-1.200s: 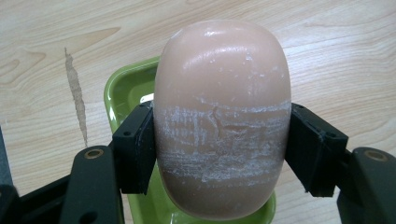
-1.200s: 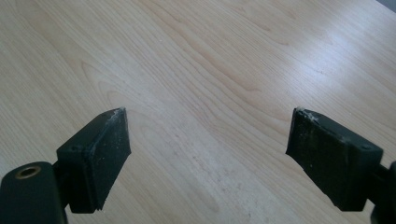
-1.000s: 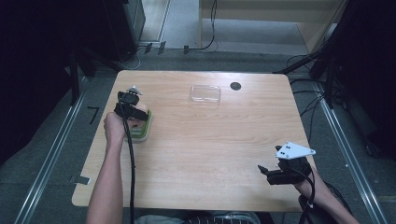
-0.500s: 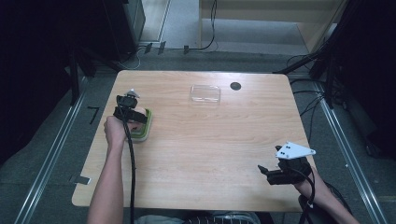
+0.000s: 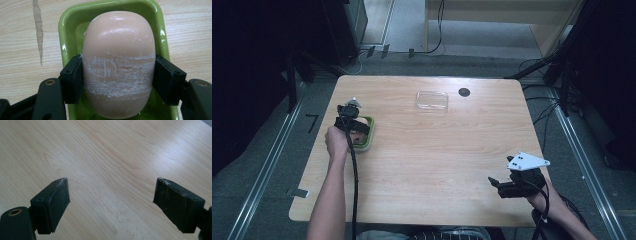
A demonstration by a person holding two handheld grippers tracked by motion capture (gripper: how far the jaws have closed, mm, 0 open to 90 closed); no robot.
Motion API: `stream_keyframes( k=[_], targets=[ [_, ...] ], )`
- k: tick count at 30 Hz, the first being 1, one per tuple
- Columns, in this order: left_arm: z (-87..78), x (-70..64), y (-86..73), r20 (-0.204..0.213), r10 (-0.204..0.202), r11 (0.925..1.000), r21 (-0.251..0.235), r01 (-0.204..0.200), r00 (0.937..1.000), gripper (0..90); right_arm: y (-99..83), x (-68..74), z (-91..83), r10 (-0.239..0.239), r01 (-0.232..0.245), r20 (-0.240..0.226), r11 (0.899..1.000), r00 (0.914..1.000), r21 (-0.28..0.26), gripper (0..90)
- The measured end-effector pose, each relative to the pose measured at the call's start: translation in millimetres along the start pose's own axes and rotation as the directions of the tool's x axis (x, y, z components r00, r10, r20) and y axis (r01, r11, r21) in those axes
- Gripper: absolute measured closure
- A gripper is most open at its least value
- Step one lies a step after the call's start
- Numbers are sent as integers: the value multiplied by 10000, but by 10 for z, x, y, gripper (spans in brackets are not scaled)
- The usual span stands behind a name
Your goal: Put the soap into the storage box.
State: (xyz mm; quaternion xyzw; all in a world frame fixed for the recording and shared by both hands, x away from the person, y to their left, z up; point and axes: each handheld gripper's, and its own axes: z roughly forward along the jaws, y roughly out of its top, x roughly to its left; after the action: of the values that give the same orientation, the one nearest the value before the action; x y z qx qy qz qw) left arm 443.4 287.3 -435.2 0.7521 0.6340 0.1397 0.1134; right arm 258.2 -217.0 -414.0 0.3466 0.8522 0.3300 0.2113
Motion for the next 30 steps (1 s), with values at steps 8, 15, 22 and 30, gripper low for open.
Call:
stream_keyframes(
  k=[8, 15, 22, 30],
  targets=[
    [10, 15, -1, 54, -221, 9998, 12, 220, 9997, 334, -4, -3, 0, -13, 13, 6, 10000, 10000, -8, 134],
    [-8, 13, 3, 0, -221, 9998, -20, 221, 9998, 320, -3, -2, 0, -20, 20, 11, 10000, 10000, 2, 134],
    [-92, 36, 25, 51, -290, 9996, -51, 290, 9996, 270, -1, -9, 10, -45, 45, -9, 10000, 10000, -4, 134],
    [-186, 51, 23, -143, -131, 9997, 202, 134, 9998, 195, -1, -17, 12, -51, 51, -22, 10000, 10000, -17, 134]
  ],
)
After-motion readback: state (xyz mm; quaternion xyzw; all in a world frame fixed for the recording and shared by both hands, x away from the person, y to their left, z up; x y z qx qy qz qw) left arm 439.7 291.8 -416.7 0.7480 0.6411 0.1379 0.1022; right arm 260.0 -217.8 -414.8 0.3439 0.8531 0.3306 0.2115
